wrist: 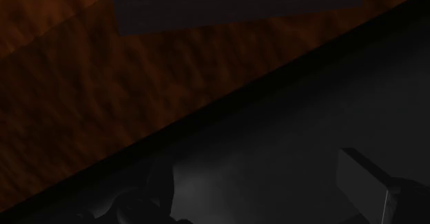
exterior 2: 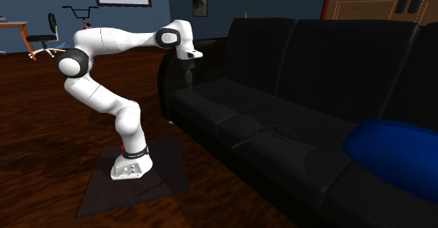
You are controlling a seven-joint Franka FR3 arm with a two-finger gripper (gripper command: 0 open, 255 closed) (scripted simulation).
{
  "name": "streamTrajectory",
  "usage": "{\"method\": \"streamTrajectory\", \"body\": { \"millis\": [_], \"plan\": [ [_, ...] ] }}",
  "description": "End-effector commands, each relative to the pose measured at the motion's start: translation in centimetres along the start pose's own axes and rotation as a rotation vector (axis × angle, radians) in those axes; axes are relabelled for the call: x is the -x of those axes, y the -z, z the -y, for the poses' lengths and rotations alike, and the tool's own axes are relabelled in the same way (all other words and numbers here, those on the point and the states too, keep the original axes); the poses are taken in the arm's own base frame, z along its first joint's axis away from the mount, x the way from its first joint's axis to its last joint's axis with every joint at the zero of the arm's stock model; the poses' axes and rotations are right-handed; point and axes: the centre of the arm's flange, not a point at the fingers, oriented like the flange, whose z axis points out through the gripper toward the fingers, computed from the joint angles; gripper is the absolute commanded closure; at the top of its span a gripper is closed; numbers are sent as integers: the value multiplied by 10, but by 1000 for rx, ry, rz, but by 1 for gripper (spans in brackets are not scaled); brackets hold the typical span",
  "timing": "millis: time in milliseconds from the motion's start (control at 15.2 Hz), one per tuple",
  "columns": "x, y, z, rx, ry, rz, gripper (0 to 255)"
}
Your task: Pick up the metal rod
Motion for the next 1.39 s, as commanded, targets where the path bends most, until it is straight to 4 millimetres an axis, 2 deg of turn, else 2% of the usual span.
{"method": "streamTrajectory", "body": {
  "millis": [0, 660, 1320],
  "plan": [
    [0, 0, 0, 0, 0, 0, 0],
    [-62, -37, -120, -55, 81, 9, 0],
    [-132, -82, -232, -109, 162, 18, 0]
  ]
}}
